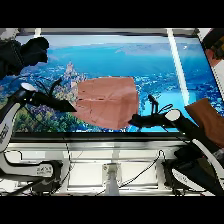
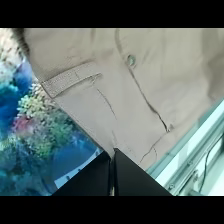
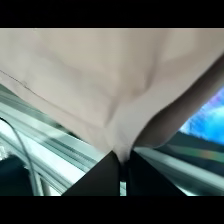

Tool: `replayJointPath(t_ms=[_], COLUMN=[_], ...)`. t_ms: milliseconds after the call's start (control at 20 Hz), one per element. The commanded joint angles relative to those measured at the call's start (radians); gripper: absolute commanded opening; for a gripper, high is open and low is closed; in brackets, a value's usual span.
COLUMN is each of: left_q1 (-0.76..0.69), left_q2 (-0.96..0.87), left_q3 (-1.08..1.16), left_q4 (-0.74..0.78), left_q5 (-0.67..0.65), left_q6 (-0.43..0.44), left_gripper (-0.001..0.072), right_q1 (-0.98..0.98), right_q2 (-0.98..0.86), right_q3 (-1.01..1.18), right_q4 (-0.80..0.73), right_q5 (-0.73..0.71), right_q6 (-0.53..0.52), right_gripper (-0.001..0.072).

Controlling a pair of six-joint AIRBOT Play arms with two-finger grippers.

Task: Fold the clothes and pants, and hang the long-sleeved shirts on hangers.

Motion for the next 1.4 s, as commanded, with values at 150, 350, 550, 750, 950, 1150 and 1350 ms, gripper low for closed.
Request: replayJointPath(t_ms=[150, 350, 550, 750, 950, 1150, 1350], left_q1=[0.037, 0.025, -0.038, -0.105, -0.133, -0.136, -0.136], left_q2=[0.207, 0.219, 0.215, 0.193, 0.100, 0.017, -0.009], left_q3=[0.001, 0.001, 0.001, 0.001, 0.001, 0.001, 0.001], left_q4=[-0.087, -0.195, -0.209, -0.208, -0.209, -0.209, -0.209], left_q5=[0.120, 0.353, 0.535, 0.713, 0.777, 0.829, 0.878], left_q6=[-0.004, -0.038, -0.039, -0.046, -0.098, -0.098, -0.098], left_gripper=[0.0010, 0.0010, 0.0010, 0.0010, 0.0009, 0.0010, 0.0011], right_q1=[0.001, 0.001, 0.001, 0.001, 0.001, 0.001, -0.001], right_q2=[0.054, 0.035, -0.051, -0.228, -0.407, -0.544, -0.641], right_q3=[0.171, 0.184, 0.206, 0.342, 0.497, 0.631, 0.728], right_q4=[-0.045, -0.046, -0.045, -0.114, -0.134, -0.183, -0.191], right_q5=[-0.196, -0.432, -0.524, -0.523, -0.519, -0.521, -0.521], right_q6=[-0.010, -0.001, 0.021, 0.014, 0.014, 0.014, 0.014], right_gripper=[0.0014, 0.0014, 0.0014, 0.0014, 0.0014, 0.0014, 0.0014])
